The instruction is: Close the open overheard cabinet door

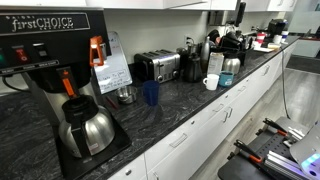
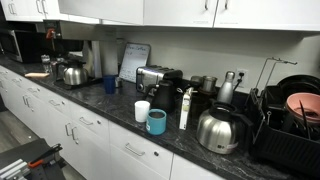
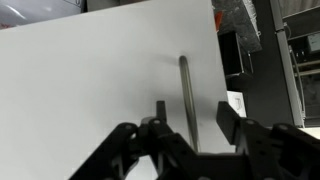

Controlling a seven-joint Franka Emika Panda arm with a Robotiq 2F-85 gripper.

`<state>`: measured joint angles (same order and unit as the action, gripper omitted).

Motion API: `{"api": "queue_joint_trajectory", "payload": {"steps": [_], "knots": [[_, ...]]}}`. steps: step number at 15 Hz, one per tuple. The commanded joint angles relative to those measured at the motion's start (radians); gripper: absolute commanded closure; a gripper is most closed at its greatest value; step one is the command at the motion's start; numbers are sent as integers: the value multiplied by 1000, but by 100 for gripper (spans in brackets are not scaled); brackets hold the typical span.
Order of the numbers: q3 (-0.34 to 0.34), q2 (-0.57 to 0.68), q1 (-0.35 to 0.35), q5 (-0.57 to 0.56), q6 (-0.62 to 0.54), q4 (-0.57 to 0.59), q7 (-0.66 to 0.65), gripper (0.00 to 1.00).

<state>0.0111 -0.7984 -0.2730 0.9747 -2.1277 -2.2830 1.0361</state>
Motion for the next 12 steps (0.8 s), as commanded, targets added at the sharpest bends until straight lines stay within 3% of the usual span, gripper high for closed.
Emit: {"api": "queue_joint_trajectory", "payload": {"steps": [1, 5, 12], "knots": [[14, -7, 17, 30, -37, -14, 23, 75], [15, -3, 15, 26, -47, -1, 21, 100], [65, 25, -5, 28, -112, 30, 47, 97]]}}
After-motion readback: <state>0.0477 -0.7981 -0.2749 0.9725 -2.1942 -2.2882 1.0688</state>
